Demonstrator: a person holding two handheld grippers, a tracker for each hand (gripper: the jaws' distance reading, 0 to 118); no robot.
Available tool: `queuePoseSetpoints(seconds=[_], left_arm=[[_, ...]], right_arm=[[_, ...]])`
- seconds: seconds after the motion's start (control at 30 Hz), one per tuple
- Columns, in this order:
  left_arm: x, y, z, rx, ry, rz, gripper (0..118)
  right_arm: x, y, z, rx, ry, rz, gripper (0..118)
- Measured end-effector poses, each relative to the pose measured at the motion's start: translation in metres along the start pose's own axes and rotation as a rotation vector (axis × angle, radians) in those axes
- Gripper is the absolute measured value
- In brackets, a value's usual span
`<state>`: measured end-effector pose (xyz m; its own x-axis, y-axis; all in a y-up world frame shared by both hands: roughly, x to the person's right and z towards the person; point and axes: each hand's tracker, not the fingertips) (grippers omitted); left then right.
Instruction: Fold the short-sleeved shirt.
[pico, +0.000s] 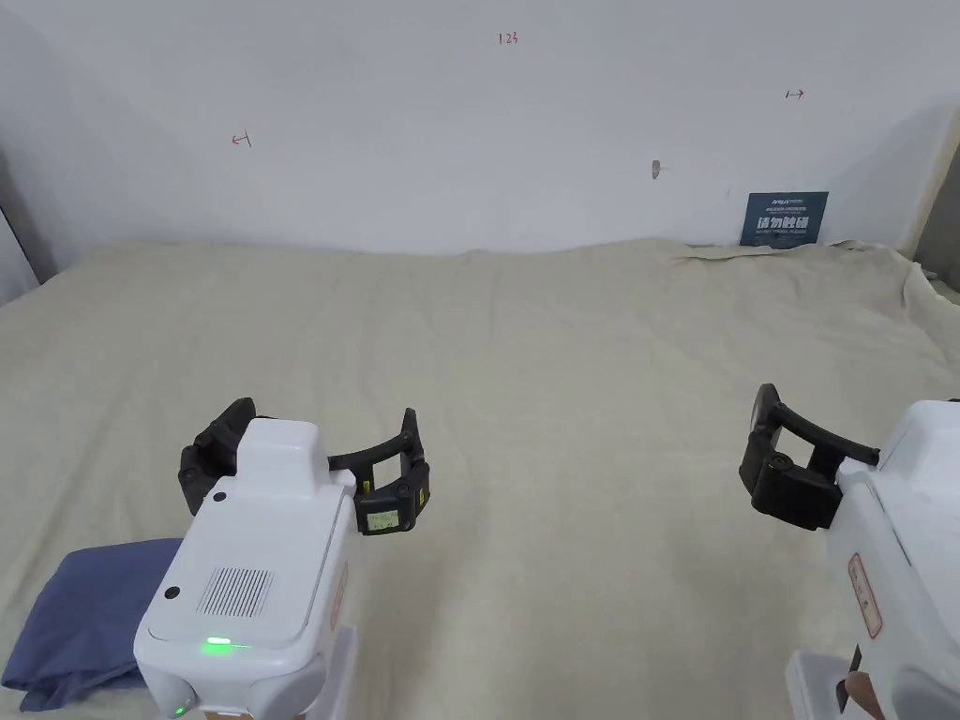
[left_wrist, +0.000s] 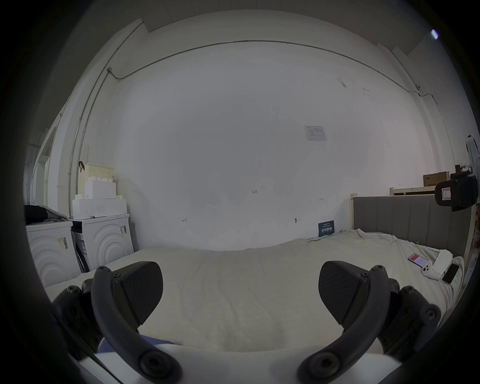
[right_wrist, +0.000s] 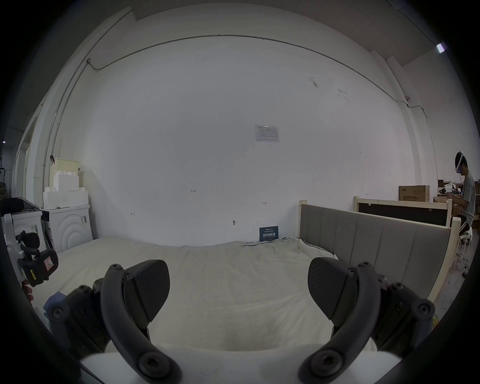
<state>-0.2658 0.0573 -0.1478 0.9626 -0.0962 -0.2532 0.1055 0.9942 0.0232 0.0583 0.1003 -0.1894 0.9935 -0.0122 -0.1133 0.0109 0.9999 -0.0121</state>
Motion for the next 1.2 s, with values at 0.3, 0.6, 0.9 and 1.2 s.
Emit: queuePoseSetpoints(seconds=[0.3, 0.6, 0.9, 1.2], left_arm=[[0.001, -0.0011, -0.0003, -0.004, -0.004, 0.0, 118], [0.0017, -0.0002, 0.0006, -0.002, -0.004, -0.005, 118], [0.0021, -0.0006, 0.0016, -0.004, -0.005, -0.011, 118], [0.003, 0.0002, 0.0017, 0.002, -0.003, -0.017, 118]], right_arm=[[0.0004, -0.001, -0.0001, -0.003, 0.005, 0.0, 108], [-0.001, 0.0004, 0.0017, -0.011, 0.007, 0.004, 108], [-0.0027, 0.0021, 0.0032, -0.017, 0.012, -0.004, 108], [-0.0024, 0.0021, 0.0023, -0.014, 0.016, -0.004, 108]])
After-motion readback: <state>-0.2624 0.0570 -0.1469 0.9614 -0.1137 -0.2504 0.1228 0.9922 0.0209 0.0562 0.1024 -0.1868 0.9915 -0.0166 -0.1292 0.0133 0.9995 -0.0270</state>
